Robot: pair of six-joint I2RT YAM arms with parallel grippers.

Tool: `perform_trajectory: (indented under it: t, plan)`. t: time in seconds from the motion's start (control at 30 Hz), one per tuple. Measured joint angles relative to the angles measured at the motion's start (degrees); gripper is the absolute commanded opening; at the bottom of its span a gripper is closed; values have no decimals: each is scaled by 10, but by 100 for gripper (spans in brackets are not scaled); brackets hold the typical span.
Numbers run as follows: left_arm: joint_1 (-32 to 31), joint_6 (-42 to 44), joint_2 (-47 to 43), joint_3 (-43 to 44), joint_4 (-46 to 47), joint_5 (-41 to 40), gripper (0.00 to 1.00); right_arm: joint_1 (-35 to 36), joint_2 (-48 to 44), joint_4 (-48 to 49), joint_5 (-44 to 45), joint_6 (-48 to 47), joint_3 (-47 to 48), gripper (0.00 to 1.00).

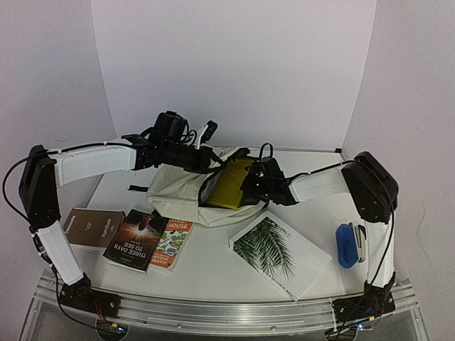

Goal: Pack the student bag
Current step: Place the files in the student bag.

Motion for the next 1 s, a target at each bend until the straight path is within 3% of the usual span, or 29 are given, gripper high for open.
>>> perform_trajectory:
  t: [0.1, 0.4, 0.5, 0.8, 1.0]
  plan:
    - [2, -2, 0, 0, 0, 2, 0, 0, 10, 0, 1, 0, 3, 2]
    - [17, -22, 0, 0, 1, -1, 0, 0, 7, -1, -22, -22, 3, 44]
    - [26, -34, -3, -7, 10, -4, 0, 0, -28, -10, -43, -37, -8, 52]
    - [33, -51, -3, -15, 22, -5, 0, 0, -187, -17, -86, -40, -87, 57]
    - [33, -56, -3, -15, 23, -5, 0, -2, -204, -28, -86, -25, -146, 57]
